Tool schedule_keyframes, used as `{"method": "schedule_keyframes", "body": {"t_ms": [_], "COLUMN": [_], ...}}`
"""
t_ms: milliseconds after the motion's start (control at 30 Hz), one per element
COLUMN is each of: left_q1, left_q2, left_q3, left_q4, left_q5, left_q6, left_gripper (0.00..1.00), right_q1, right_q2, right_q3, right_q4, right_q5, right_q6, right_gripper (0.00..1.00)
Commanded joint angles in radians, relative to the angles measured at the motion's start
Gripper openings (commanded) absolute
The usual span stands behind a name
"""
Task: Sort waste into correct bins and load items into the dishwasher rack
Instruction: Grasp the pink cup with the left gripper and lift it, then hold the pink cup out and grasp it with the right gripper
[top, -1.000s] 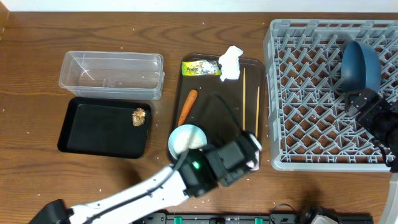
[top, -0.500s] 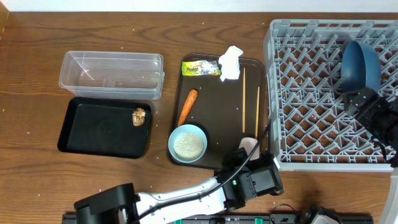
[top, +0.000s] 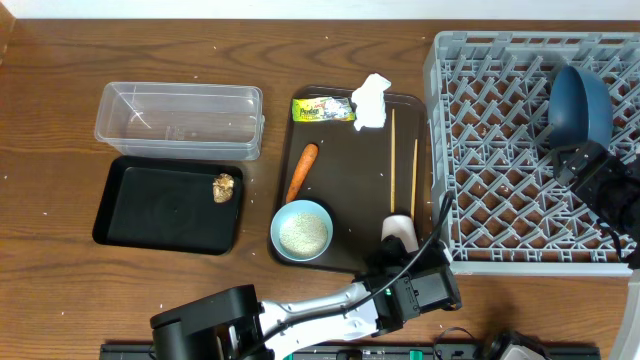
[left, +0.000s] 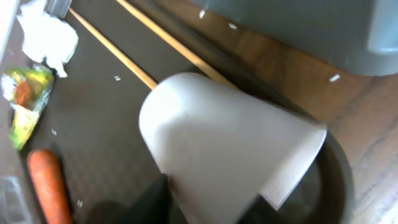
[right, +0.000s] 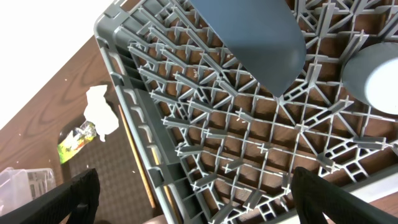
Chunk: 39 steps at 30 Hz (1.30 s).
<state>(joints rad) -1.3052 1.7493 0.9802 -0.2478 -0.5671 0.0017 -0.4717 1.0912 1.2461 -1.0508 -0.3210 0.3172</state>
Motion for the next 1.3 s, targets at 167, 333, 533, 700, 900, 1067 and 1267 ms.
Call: {"method": "schedule_keyframes", "body": {"t_ms": [167,333,533,700,900,1067,1267], "left_q1": [0.000,0.000,0.021,0.160,0.378,0.602,0.860], "left_q2": [0.002,-0.026,-0.214,-0.464,-0.715,-0.828,-0.799], "left_q3": [-0.008,-0.007,-0.004,-0.002,-0.002,-0.002,-0.002], "left_q4": [0.029,0.027,-0.041,-0.166,-0.223,-0.211,-0.124], "left_q5": [-0.076,-0.135,-0.131,0.067,0.389,0.740,1.292], "left_q6": [0.003,0.002,-0.071,-0.188,-0.222,-0.301,-0.357], "left_gripper": [0.06,0.06,0.06,0.06,0.06,0.06,0.06], "right_q1": [0.008,0.008,0.008,0.008,0.011,0.068,0.250], "right_q2": [0.001,0.001,0.001,0.001,0.001,0.001,0.001], "right_q3": [0.008,0.008,0.008,0.008,0.008,0.008,0.008], "right_q4": [0.000,0.000,-0.001,0.002,0.030,0.026,0.023], "right_q5": [-0.002,-0.002,-0.002,-0.043,-0.314,-0.554,-0.809], "right_q6": [-0.019,-0.019,-0.019,-0.043,-0.187,-0.299,-0.483], "right_gripper": [0.92,0.92,0.92,0.92,0.89,0.87,0.86]}}
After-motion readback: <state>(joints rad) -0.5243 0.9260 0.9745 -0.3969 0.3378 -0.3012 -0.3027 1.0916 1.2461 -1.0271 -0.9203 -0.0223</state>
